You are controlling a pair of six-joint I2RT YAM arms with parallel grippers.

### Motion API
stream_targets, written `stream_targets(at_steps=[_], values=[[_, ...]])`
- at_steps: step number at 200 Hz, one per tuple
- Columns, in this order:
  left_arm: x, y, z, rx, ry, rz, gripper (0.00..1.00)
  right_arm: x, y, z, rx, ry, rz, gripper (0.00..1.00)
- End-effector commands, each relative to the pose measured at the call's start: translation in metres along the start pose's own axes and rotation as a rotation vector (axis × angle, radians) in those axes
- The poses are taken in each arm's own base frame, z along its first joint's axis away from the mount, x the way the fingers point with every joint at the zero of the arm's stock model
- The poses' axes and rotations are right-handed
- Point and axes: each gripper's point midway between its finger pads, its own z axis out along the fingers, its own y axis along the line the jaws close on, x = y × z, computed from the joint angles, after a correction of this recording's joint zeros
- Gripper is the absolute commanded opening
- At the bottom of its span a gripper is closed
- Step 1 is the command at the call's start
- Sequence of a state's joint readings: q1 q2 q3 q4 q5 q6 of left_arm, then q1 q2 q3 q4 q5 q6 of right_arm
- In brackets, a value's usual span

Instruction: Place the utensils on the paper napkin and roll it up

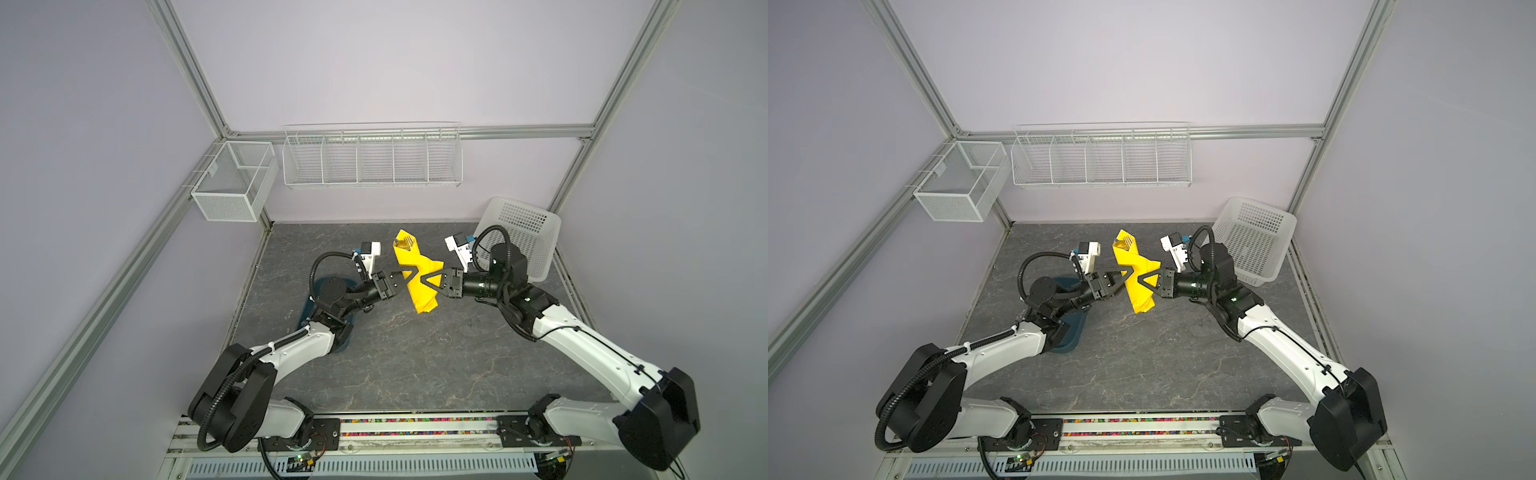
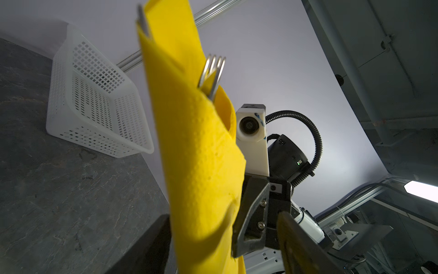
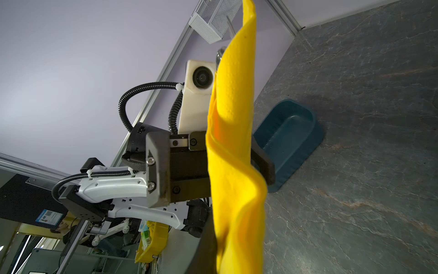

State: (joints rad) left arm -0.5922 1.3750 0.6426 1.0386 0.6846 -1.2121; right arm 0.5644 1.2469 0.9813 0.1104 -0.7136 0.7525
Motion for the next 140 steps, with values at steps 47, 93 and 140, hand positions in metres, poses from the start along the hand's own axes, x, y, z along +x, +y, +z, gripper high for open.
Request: stream_targets(at_steps=[47, 93, 140], values=[[-0.017, -0.044, 0.008, 0.097, -0.024, 0.052, 0.63, -0.007, 0.048, -0.004, -0.139, -0.006, -0.091, 0.11], [-0.020, -0.051, 0.008, 0.114, -0.030, 0.054, 0.57, -0.007, 0.053, -0.004, -0.153, -0.009, -0.101, 0.12], [-0.018, -0.051, 0.007, 0.120, -0.027, 0.055, 0.51, -0.011, 0.055, -0.003, -0.156, -0.020, -0.097, 0.11]])
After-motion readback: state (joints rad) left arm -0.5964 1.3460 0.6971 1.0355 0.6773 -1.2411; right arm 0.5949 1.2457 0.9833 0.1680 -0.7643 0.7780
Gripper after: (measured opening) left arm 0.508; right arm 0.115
